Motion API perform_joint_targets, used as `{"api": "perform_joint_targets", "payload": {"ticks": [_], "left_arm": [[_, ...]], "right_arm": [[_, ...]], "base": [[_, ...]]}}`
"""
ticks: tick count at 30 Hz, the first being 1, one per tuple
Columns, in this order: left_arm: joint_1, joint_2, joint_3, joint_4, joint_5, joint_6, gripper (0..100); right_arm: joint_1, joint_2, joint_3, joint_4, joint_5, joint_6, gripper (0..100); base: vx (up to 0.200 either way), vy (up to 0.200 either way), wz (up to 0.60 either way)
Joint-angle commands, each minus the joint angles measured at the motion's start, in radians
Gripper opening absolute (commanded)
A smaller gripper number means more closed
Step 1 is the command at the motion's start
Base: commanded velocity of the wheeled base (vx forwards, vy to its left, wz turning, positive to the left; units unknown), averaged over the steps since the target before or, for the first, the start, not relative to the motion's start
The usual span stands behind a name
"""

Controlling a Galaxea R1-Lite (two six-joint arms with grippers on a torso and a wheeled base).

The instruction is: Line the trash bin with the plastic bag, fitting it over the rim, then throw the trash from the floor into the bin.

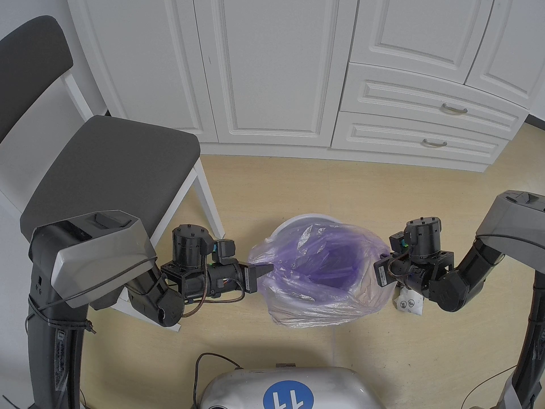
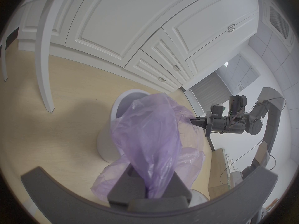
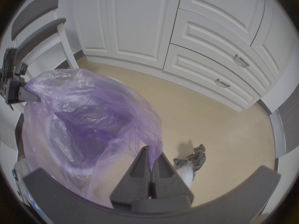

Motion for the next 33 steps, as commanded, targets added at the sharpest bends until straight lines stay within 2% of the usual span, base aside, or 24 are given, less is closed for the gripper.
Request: {"api": "perform_joint_targets", "payload": {"ticks": [1,5,9,15,25,30,31,33], "left_arm": [[0.015,-0.068,0.020,0.012,0.001,0.002,0],[0.017,-0.122,0.044,0.029,0.001,0.005,0],[0.017,-0.096,0.033,0.008,0.003,0.003,0],[0.037,-0.041,0.010,-0.037,0.003,0.000,0],[0.017,-0.011,0.044,-0.043,0.003,0.011,0],[0.014,-0.024,0.079,-0.106,0.001,0.009,0],[0.011,-0.024,0.081,-0.110,0.001,0.009,0],[0.005,-0.025,0.085,-0.113,0.001,0.009,0]], "right_arm": [[-0.024,-0.067,0.042,0.016,-0.029,-0.058,0],[-0.029,-0.125,0.063,0.048,-0.030,-0.070,0],[-0.013,-0.091,0.042,0.033,-0.029,-0.062,0],[0.027,0.021,-0.017,-0.036,-0.046,0.027,0],[0.001,0.041,0.016,-0.044,-0.052,-0.010,0],[0.001,0.031,0.028,-0.051,-0.044,-0.010,0],[0.001,0.030,0.028,-0.051,-0.042,-0.010,100],[0.001,0.022,0.029,-0.053,-0.041,-0.010,100]], "base": [[0.000,0.000,0.00],[0.000,0.000,0.00],[0.000,0.000,0.00],[0.000,0.000,0.00],[0.000,0.000,0.00],[0.000,0.000,0.00],[0.000,0.000,0.00],[0.000,0.000,0.00]]}}
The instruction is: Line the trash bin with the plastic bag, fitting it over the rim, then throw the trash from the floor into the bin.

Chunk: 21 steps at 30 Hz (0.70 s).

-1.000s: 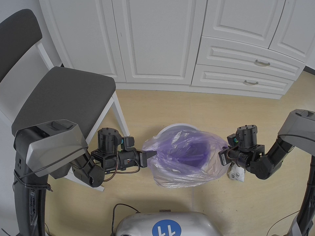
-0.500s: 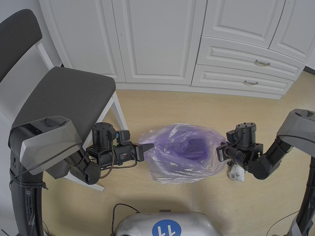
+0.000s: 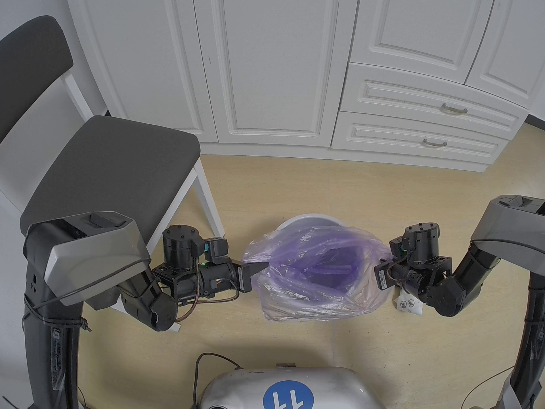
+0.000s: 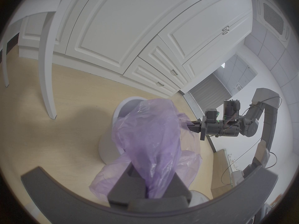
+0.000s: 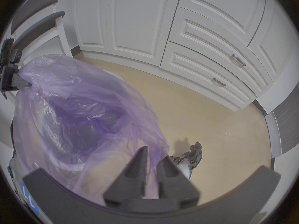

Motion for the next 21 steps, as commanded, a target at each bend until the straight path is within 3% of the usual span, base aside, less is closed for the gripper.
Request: {"api": "perform_joint_targets", "payload": {"ticks": [1,6,7,18,21], "left_arm": [[-0.011,-0.002,0.014,-0.002,0.000,-0.001,0],[-0.018,-0.007,0.022,0.018,-0.002,-0.004,0],[-0.018,-0.013,0.027,0.019,-0.002,-0.004,100],[-0.009,-0.110,0.042,0.065,0.000,-0.001,100],[0.003,-0.223,0.037,0.236,-0.002,-0.002,100]], "right_arm": [[0.000,-0.013,0.006,-0.002,0.003,-0.001,100],[-0.003,-0.022,0.011,0.000,0.003,-0.001,100],[-0.003,-0.021,0.011,0.000,0.003,-0.002,100],[-0.004,-0.024,0.014,0.004,0.003,-0.005,100],[-0.015,-0.025,0.017,0.008,0.003,-0.007,100]], "base": [[0.000,0.000,0.00],[0.000,0.000,0.00],[0.000,0.000,0.00],[0.000,0.000,0.00],[0.000,0.000,0.00]]}}
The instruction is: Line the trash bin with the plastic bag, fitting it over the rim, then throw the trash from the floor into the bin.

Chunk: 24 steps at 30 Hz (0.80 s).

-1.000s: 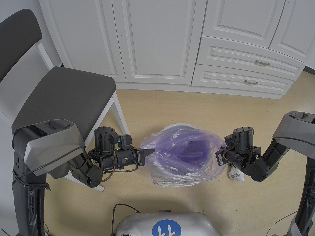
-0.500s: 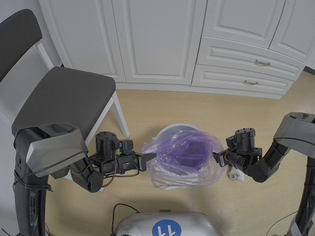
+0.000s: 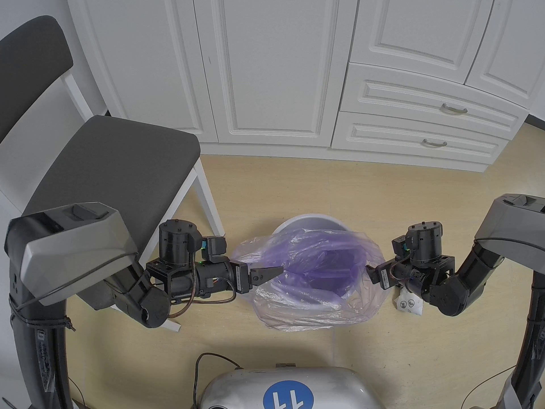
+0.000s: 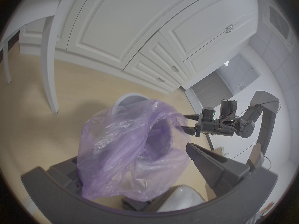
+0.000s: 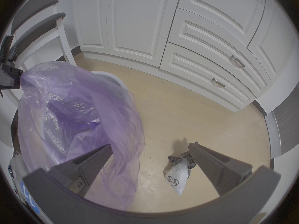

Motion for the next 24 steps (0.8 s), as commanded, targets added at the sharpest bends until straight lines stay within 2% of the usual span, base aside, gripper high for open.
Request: {"api": "perform_joint_targets", "payload": {"ticks": [1,3,4,6,8,16,17,20,21,24], "left_arm": [[0.023,-0.166,-0.007,0.174,0.001,-0.001,100],[0.042,-0.226,-0.017,0.272,0.001,0.000,100],[0.042,-0.226,-0.017,0.272,0.001,0.000,100],[0.065,-0.294,-0.053,0.415,0.001,0.002,100],[0.069,-0.301,-0.067,0.461,0.001,0.006,100],[0.069,-0.245,-0.065,0.476,0.002,0.106,100],[0.071,-0.246,-0.057,0.479,0.013,0.152,100],[0.061,-0.248,-0.048,0.475,0.071,0.189,100],[0.046,-0.241,-0.048,0.469,0.136,0.215,100],[0.028,-0.232,-0.051,0.466,0.215,0.244,100]], "right_arm": [[-0.012,-0.005,0.004,0.004,0.000,-0.003,100],[-0.013,-0.006,0.004,0.005,0.000,-0.003,100],[-0.013,-0.006,0.004,0.005,0.000,-0.003,100],[-0.013,-0.028,0.007,0.011,0.000,-0.003,100],[-0.015,-0.038,0.016,0.011,0.002,-0.003,100],[-0.025,-0.046,0.028,0.011,0.005,-0.017,100],[-0.018,-0.066,0.036,0.010,0.005,-0.017,100],[0.001,-0.114,0.062,0.013,0.005,-0.021,100],[0.011,-0.132,0.076,0.013,0.005,-0.037,100],[0.010,-0.138,0.087,0.008,0.005,-0.054,100]], "base": [[0.000,0.000,0.00],[0.000,0.000,0.00],[0.000,0.000,0.00],[0.000,0.000,0.00],[0.000,0.000,0.00],[0.000,0.000,0.00],[0.000,0.000,0.00],[0.000,0.000,0.00],[0.000,0.000,0.00],[0.000,0.000,0.00]]}}
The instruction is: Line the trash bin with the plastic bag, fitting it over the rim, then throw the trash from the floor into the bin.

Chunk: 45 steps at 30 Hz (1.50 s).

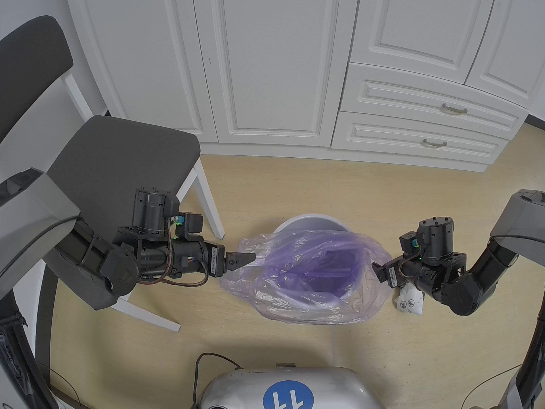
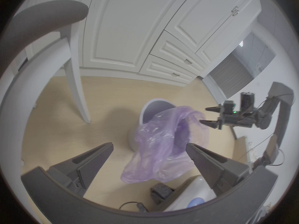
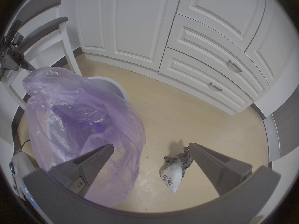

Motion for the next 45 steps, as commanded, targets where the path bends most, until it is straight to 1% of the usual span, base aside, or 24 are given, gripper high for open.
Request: {"api": "perform_joint_targets", "payload": {"ticks": [1,2,4,7,9,12,13,16,19,23,28,32,34,35,36,38,41,43,44,45], "left_arm": [[-0.030,0.014,0.003,-0.007,0.087,0.041,100],[-0.031,0.011,0.005,-0.007,0.102,0.043,100],[-0.031,0.008,0.006,-0.007,0.104,0.043,100],[-0.033,0.003,0.009,-0.013,0.105,0.043,100],[-0.042,0.009,0.009,-0.013,0.107,0.044,100],[-0.053,0.009,0.009,-0.013,0.108,0.044,100],[-0.053,0.009,0.011,-0.013,0.108,0.044,100],[-0.053,0.002,0.014,-0.013,0.108,0.044,100],[-0.053,0.000,0.018,-0.013,0.108,0.046,100],[-0.054,0.002,0.026,-0.016,0.110,0.047,100],[-0.068,0.015,0.052,-0.079,0.113,0.047,100],[-0.077,-0.011,0.098,-0.151,0.156,0.046,100],[-0.085,-0.043,0.112,-0.171,0.187,0.041,100],[-0.085,-0.043,0.112,-0.171,0.187,0.041,100],[-0.085,-0.067,0.112,-0.166,0.196,0.041,100],[-0.085,-0.074,0.113,-0.168,0.196,0.041,100],[-0.085,-0.150,0.106,-0.116,0.193,0.043,100],[-0.087,-0.184,0.087,-0.028,0.193,0.041,100],[-0.087,-0.218,0.051,0.068,0.191,0.041,100],[-0.091,-0.238,0.023,0.134,0.190,0.035,100]], "right_arm": [[0.013,-0.053,0.031,-0.004,0.000,-0.022,100],[0.016,-0.068,0.033,-0.001,0.000,-0.022,100],[0.017,-0.080,0.034,0.002,0.001,-0.022,100],[0.040,-0.123,0.051,0.002,0.003,-0.020,100],[0.040,-0.135,0.050,0.005,0.031,-0.014,100],[0.028,-0.158,0.044,0.044,0.097,0.009,100],[0.027,-0.160,0.042,0.050,0.103,0.014,100],[0.007,-0.189,0.008,0.142,0.135,0.070,100],[-0.004,-0.192,0.002,0.167,0.141,0.078,100],[-0.004,-0.194,0.011,0.163,0.141,0.075,100],[0.000,-0.217,0.019,0.167,0.139,0.067,100],[0.005,-0.270,0.036,0.174,0.136,0.067,100],[0.007,-0.303,0.041,0.188,0.129,0.060,100],[0.007,-0.303,0.041,0.188,0.129,0.060,100],[0.007,-0.321,0.014,0.223,0.126,0.044,100],[0.008,-0.324,-0.002,0.237,0.124,0.044,100],[0.036,-0.303,-0.144,0.337,0.097,0.055,100],[0.045,-0.303,-0.229,0.447,0.090,0.066,100],[0.048,-0.310,-0.312,0.579,0.090,0.077,100],[0.050,-0.315,-0.367,0.676,0.095,0.087,100]], "base": [[0.000,0.000,0.00],[0.000,0.000,0.00],[0.000,0.000,0.00],[0.000,0.000,0.00],[0.000,0.000,0.00],[0.000,0.000,0.00],[0.000,0.000,0.00],[0.000,0.000,0.00],[0.000,0.000,0.00],[0.000,0.000,0.00],[0.000,0.000,0.00],[0.000,0.000,0.00],[0.000,0.000,0.00],[0.000,0.000,0.00],[0.000,0.000,0.00],[0.000,0.000,0.00],[0.000,0.000,0.00],[0.000,0.000,0.00],[0.000,0.000,0.00],[0.000,0.000,0.00]]}}
